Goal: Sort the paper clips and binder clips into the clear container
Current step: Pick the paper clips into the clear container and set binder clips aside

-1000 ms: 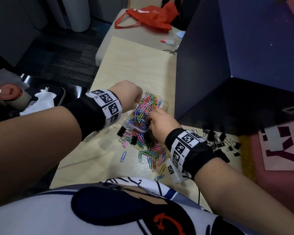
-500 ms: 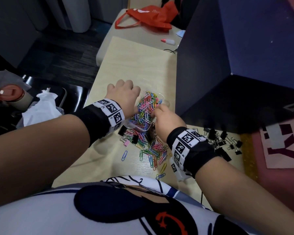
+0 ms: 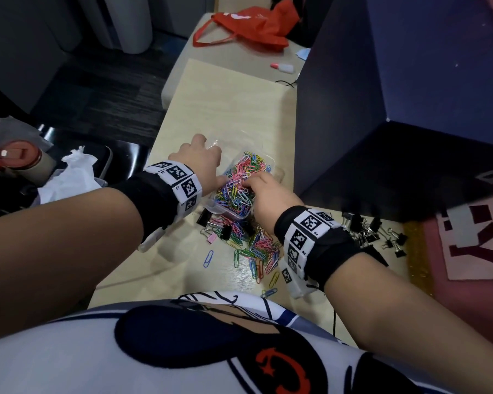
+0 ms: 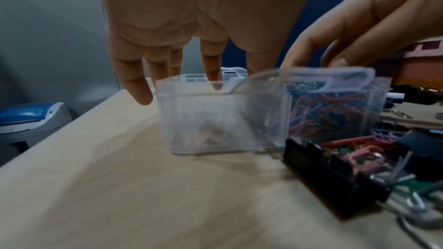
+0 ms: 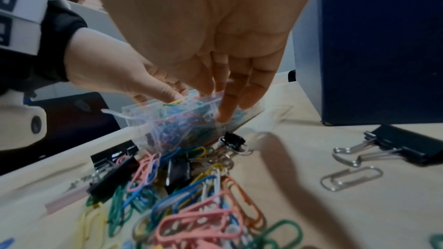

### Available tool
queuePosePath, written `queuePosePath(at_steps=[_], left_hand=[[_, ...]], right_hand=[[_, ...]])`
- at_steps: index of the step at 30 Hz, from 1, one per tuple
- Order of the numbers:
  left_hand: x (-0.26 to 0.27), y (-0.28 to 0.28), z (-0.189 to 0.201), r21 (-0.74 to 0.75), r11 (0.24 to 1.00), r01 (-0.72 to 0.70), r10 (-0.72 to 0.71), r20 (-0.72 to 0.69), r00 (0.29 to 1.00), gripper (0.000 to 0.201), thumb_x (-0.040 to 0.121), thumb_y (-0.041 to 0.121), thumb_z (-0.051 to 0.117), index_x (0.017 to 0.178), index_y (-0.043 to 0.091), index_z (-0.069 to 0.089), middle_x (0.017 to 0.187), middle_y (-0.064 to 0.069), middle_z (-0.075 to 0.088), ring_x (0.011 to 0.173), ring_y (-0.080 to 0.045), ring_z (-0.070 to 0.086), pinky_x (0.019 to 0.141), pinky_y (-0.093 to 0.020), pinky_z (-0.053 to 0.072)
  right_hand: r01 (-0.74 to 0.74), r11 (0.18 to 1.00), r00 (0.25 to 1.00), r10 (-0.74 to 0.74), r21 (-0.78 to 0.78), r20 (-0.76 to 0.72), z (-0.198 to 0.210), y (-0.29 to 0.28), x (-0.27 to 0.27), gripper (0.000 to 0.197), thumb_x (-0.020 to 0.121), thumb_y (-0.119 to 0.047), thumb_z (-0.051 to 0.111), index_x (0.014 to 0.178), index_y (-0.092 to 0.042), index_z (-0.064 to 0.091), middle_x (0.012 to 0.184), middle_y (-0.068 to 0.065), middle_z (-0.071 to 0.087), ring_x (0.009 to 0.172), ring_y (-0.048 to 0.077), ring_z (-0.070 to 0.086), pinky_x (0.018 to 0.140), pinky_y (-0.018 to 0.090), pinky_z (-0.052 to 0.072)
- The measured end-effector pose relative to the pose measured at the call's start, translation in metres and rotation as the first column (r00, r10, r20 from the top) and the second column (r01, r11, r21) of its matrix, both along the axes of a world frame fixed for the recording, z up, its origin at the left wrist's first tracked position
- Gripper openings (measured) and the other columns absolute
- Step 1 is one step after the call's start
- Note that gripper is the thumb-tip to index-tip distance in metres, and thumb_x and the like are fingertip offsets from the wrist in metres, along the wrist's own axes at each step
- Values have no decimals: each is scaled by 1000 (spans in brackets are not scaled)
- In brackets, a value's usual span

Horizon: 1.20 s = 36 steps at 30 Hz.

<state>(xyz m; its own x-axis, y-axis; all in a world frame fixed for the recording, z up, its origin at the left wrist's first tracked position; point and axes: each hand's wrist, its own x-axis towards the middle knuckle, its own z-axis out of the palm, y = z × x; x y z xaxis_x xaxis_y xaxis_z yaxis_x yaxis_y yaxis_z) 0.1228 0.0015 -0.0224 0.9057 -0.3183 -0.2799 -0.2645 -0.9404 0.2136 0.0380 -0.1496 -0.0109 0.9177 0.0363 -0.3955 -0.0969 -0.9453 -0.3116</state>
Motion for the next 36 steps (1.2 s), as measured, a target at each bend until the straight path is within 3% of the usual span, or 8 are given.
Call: queuePosePath(at_steps=[5,9,11,15,17,23,27,36], left_hand=[[-3,0,2,10,1000,7,-7,-14,1000,43,83,55,59,109,22,55,140,-9,33,118,-35,45,89,-47,43],[-5,0,5,34,999,22,-21,-16,1000,38,86,51,57,110,22,54,140,-9,33,118,-34,45,88,-46,43],[-6,0,7,38,999,22,-21,-21,1000,39,86,52,56,112,22,54,141,-9,32,120,-34,43,90,-46,42],[-15,-2,12,55,997,57,-60,65,996,43,87,51,54,117,21,52,142,-9,32,123,-33,39,94,-48,39],[-22,-4,15,54,993,107,-113,132,985,40,87,48,55,115,19,53,133,-10,38,118,-32,40,92,-48,38],[-50,-19,30,43,932,361,-361,-7,933,18,90,32,46,95,16,52,91,-7,61,80,-27,55,66,-34,45],[-72,-29,31,89,851,517,-506,-120,854,14,90,33,47,85,21,50,75,0,54,76,-24,52,66,-28,39],[-90,-43,21,224,813,538,-492,-230,840,28,90,35,48,110,19,61,102,-5,65,92,-24,58,76,-32,49]], right_hand=[[207,978,976,-206,4,75,4,-7,9,59,84,4,40,138,-22,39,142,-1,31,109,30,55,83,35,48],[70,997,993,-73,-36,-87,4,-10,14,78,80,13,37,150,-17,24,159,-3,11,138,25,35,111,40,35],[71,997,995,-71,-5,-73,4,-11,12,78,80,13,35,151,-19,22,160,-5,9,141,24,32,112,40,34],[183,983,974,-186,35,132,6,-12,-4,49,90,-1,36,134,-22,40,139,2,34,96,30,59,73,34,48],[198,980,965,-199,21,169,7,-13,-13,30,94,-9,38,122,-20,45,127,5,40,83,29,57,69,34,46],[158,981,986,-162,-111,-34,-5,-23,-39,24,94,-20,44,115,-21,56,122,6,49,107,27,56,91,37,47],[-54,994,999,54,-95,1,-12,-22,-63,36,90,-28,52,126,-20,54,128,5,46,117,29,48,98,40,43],[-171,976,985,173,-132,4,-22,-34,-105,49,89,-31,53,136,-26,41,137,1,41,123,29,41,98,42,43]])
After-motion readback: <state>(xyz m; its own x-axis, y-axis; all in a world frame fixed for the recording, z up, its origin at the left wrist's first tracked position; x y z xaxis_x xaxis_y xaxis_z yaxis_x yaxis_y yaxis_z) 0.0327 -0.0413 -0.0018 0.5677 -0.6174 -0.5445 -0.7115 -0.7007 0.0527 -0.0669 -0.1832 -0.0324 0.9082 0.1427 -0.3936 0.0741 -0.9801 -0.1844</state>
